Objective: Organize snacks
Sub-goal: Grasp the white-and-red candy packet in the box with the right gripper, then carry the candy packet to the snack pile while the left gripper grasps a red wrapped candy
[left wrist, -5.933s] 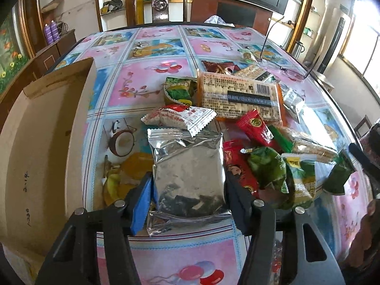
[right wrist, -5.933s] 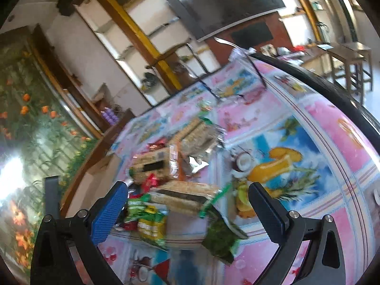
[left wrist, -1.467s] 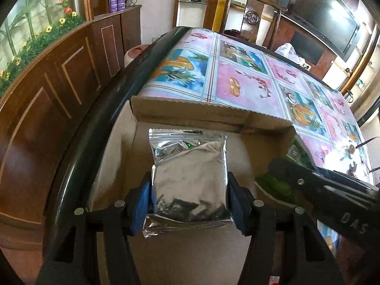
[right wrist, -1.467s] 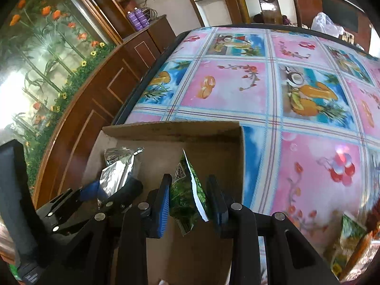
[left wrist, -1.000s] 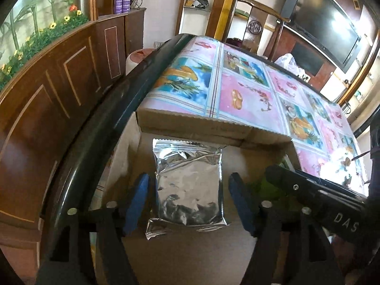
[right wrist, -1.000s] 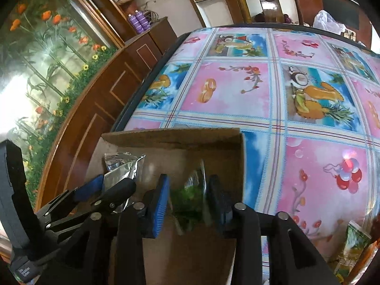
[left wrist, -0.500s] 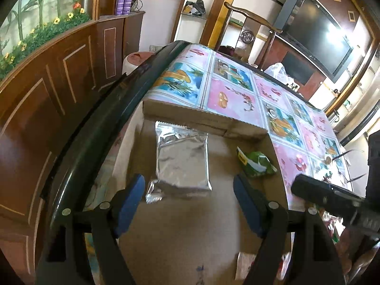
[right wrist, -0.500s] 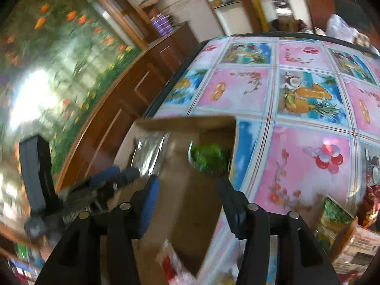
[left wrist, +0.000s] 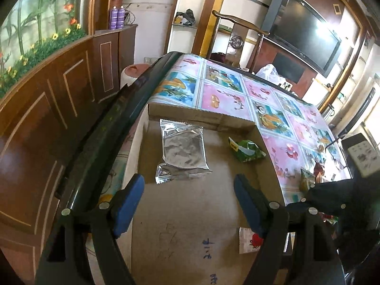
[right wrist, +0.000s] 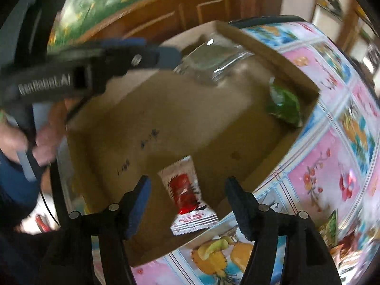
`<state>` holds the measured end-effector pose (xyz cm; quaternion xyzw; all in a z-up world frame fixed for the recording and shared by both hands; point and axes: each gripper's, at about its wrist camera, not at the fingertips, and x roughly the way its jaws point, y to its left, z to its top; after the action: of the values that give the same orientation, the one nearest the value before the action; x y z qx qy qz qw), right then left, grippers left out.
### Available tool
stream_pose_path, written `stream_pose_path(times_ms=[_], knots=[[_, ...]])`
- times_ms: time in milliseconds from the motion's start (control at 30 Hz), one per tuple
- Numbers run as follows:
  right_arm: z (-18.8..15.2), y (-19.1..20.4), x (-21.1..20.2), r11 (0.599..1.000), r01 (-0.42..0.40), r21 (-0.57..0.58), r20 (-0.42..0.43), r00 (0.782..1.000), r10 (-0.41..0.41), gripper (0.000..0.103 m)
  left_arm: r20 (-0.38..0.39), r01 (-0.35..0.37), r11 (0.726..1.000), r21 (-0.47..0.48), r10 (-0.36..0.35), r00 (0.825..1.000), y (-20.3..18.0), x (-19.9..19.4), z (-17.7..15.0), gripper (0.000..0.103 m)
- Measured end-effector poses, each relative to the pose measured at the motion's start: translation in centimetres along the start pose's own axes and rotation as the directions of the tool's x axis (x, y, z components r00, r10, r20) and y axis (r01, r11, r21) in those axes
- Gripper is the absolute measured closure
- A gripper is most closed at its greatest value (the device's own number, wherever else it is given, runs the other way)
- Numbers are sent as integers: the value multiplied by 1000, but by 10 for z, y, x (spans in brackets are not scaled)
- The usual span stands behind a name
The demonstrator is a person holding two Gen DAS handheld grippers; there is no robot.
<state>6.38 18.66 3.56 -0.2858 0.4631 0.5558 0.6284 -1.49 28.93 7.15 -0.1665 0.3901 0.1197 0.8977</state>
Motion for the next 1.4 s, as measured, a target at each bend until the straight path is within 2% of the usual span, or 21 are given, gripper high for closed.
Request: stream_pose_path(times_ms=[67,133,167,200,333,433,600,733,867,1000,1067,1133,1200,1300,1400], knots=[[0,10,5,997,60,-58,-28,998,-61,33,5,0,1000,10,0,1000,-1,-2,-1,26],[1,18,9,993,67,-93,-51,996,-72,40,6,2,1000,13,-2,1000,-2,-2,-2,26],[-1,21,13,992,75,-102,-63,995,-82,58,4,4,1000,14,-4,1000,-3,-2,-3,26],[-3,22,16,992,77,-102,-75,994,-85,71,2,5,1000,15,-5,1000,-4,-2,-4,26],[-13,22,6,993,87,-76,-6,996,-88,75,1,11,1000,18,-11,1000,-7,-3,-7,26],[-27,16,-17,997,79,0,103,992,-79,76,3,22,999,23,-22,1000,-12,-6,-9,26],[-77,-16,-73,979,33,202,305,948,-95,76,9,53,998,38,-54,999,-29,-13,-15,26],[-127,-49,-110,922,10,387,418,889,-185,76,2,91,993,69,-91,996,-58,-16,-22,26],[-182,-85,-132,825,14,565,449,834,-322,77,-33,145,984,105,-142,989,-95,-13,-32,26],[-246,-125,-140,715,-99,692,499,781,-375,77,-87,215,963,163,-203,975,-146,-8,-50,26],[-268,-136,-137,681,-152,716,517,771,-371,77,-113,244,945,218,-224,968,-173,-6,-63,26],[-282,-143,-134,659,-188,728,526,770,-361,77,-144,272,926,262,-241,960,-200,-3,-77,26],[-286,-144,-137,653,-173,737,516,768,-380,77,-178,298,914,277,-256,950,-222,3,-88,26],[-291,-146,-137,637,-217,740,539,758,-368,77,-212,317,908,273,-265,941,-241,11,-103,26],[-301,-145,-141,630,-228,742,547,750,-373,77,-214,253,927,278,-198,957,-249,22,-112,27]])
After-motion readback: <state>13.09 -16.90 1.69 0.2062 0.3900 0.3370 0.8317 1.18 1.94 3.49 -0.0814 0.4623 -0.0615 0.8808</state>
